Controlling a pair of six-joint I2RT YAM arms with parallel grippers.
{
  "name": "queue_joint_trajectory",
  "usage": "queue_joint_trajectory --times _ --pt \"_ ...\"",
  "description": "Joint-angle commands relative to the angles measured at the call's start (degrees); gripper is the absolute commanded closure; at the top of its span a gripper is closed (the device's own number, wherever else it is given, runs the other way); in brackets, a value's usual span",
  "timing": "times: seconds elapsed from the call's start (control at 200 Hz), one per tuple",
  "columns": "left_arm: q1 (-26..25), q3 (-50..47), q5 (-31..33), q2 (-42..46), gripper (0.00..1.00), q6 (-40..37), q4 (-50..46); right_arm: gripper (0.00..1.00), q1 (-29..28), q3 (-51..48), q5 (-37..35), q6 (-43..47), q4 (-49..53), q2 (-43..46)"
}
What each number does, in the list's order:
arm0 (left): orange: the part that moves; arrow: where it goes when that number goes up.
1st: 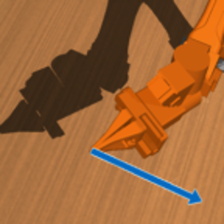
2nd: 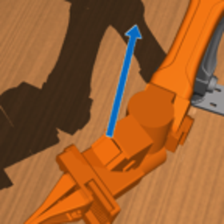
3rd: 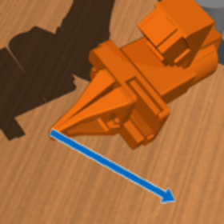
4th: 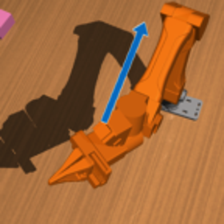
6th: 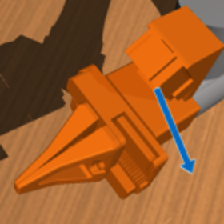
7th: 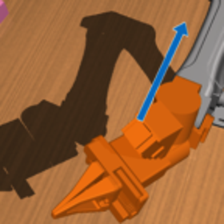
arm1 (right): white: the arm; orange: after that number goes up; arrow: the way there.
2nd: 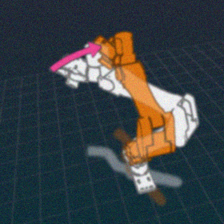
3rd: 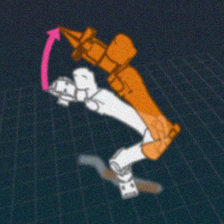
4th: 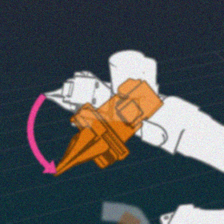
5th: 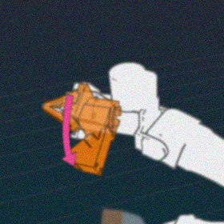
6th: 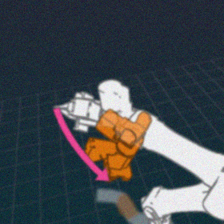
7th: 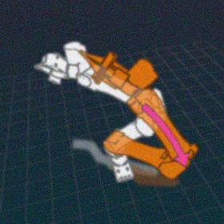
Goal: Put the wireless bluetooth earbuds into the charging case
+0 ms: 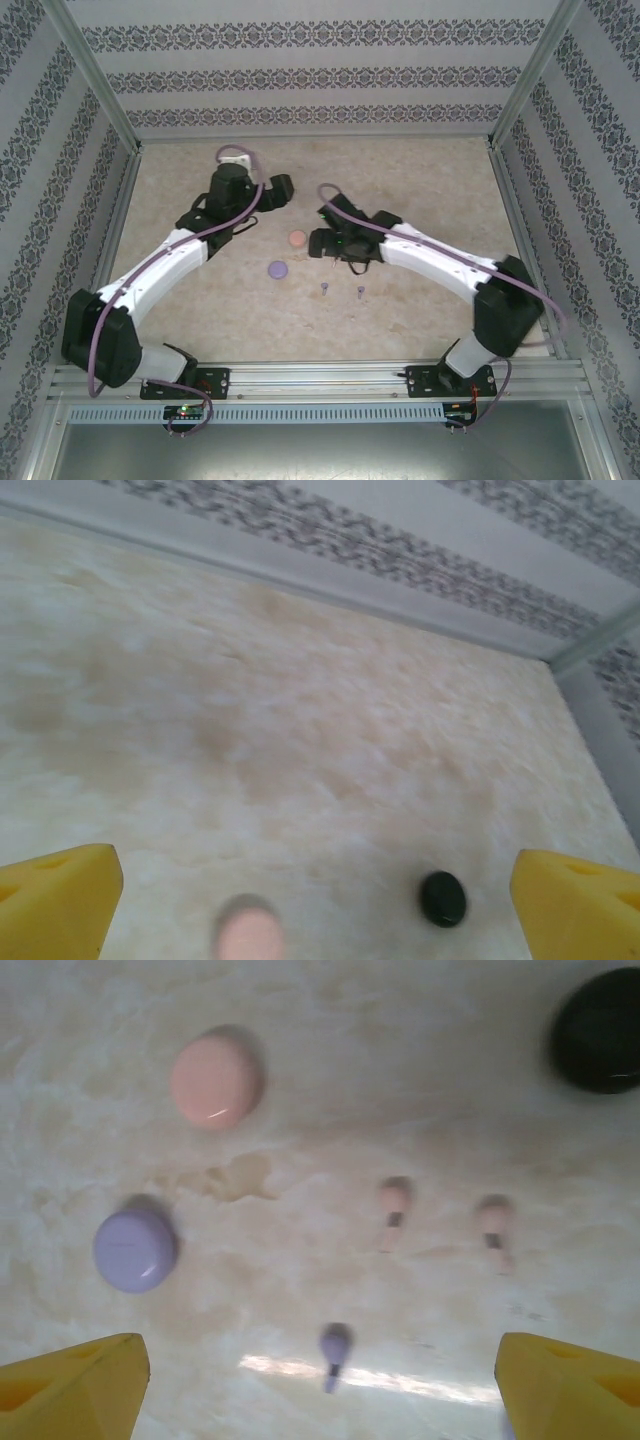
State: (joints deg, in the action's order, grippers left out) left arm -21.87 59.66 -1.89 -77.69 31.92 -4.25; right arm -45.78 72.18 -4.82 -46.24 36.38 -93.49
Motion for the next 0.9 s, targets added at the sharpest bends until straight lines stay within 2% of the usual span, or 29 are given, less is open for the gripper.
queue_joint_trajectory --times 0.0,0.11,0.205,0.435,0.545,0.894 --pt "4.3 -3.9 3.1 4.0 0.01 0.4 0.3 0.11 -3.8 6.7 -3.2 -2.6 4.2 -6.7" --pt "7.8 -8.0 7.6 8.4 0.01 2.8 0.9 0.11 -6.5 13.6 -3.6 -3.8 6.7 -13.8" --pt "11.5 -11.5 8.8 12.0 0.01 7.3 1.8 0.12 -8.1 19.4 -3.9 -4.7 8.9 -19.0" --pt "17.5 -17.3 7.1 18.1 0.01 15.7 3.4 0.15 -11.0 31.4 -6.6 -7.3 15.5 -29.8" --pt "17.9 -17.3 8.5 19.2 0.01 15.1 1.7 0.17 -11.5 35.2 -7.1 -8.3 16.9 -33.3" --pt "18.4 -15.2 7.5 19.5 0.01 11.7 -1.5 0.22 -11.9 42.8 -6.5 -8.1 19.0 -41.5"
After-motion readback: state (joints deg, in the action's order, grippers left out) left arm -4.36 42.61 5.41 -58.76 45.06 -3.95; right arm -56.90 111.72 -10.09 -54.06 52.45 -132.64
